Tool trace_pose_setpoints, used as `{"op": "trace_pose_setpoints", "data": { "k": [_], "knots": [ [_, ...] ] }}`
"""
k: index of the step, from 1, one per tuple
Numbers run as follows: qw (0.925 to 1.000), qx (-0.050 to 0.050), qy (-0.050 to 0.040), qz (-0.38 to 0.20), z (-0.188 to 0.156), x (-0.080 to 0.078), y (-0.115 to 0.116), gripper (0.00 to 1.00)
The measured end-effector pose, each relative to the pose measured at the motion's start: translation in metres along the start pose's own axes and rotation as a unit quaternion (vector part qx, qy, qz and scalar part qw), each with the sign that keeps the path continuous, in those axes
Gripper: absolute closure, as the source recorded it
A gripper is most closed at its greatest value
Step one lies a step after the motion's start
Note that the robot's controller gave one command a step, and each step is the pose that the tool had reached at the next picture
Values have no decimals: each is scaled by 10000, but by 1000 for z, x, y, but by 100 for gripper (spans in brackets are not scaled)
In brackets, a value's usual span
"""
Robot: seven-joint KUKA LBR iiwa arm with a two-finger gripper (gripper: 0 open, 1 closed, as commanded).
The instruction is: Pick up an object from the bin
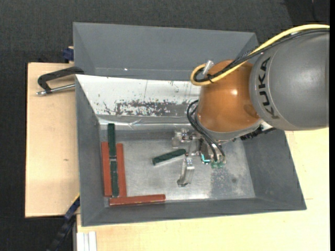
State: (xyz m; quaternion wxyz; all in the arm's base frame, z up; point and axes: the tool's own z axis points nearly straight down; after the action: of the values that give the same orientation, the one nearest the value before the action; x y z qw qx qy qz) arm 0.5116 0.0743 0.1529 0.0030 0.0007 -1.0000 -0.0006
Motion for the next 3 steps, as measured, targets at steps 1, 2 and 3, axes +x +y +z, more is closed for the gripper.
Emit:
{"op": "trace_pose_setpoints", "data": {
  "k": [1, 2, 3],
  "knots": [
    [10000, -2, -32, 5, -3, -1, 0, 0],
    [9985, 1, -67, -548, 12, -25, 4, 0],
    [9893, 3, -55, -1455, 47, -52, 9, 0]
  ]
}}
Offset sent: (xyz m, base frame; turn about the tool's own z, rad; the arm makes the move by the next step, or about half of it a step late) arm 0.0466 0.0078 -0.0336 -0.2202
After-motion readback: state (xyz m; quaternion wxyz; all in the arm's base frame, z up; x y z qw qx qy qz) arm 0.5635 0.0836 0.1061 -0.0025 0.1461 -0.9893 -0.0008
